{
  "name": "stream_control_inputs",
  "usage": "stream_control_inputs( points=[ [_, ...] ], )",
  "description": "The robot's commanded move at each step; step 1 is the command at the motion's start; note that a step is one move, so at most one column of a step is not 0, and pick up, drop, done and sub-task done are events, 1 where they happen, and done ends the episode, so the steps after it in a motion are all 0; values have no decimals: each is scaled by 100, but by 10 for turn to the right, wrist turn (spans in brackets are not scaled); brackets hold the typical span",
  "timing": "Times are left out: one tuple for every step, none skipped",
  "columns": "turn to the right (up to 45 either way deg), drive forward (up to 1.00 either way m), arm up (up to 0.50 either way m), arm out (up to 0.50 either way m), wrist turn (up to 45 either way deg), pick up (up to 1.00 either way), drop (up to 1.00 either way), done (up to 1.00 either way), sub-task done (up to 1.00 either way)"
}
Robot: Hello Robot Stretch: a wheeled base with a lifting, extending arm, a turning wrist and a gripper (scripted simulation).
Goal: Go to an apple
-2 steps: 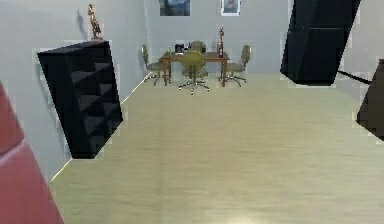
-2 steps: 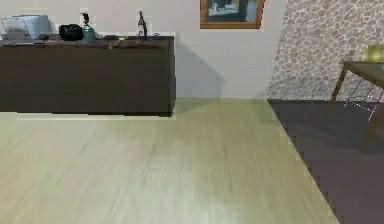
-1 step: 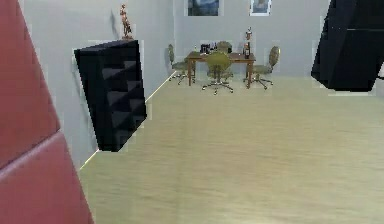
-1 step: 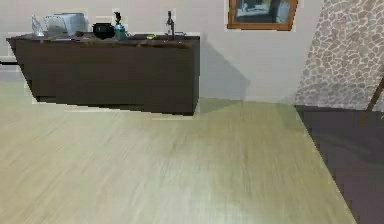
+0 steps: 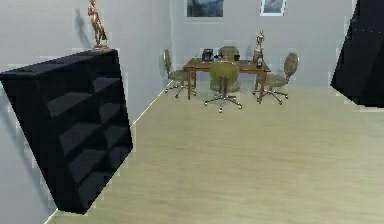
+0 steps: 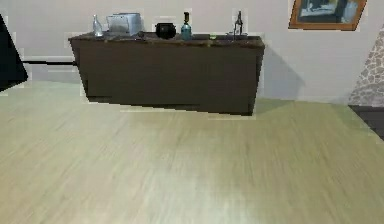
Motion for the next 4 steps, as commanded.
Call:
stream_control_inputs(
  points=[
    [90, 0, 0, 0, 0, 0, 0, 0, 0],
    [0, 5, 0, 0, 0, 0, 0, 0, 0],
    [-120, 0, 0, 0, 0, 0, 0, 0, 0],
    [0, 100, 0, 0, 0, 0, 0, 0, 0]
  ],
)
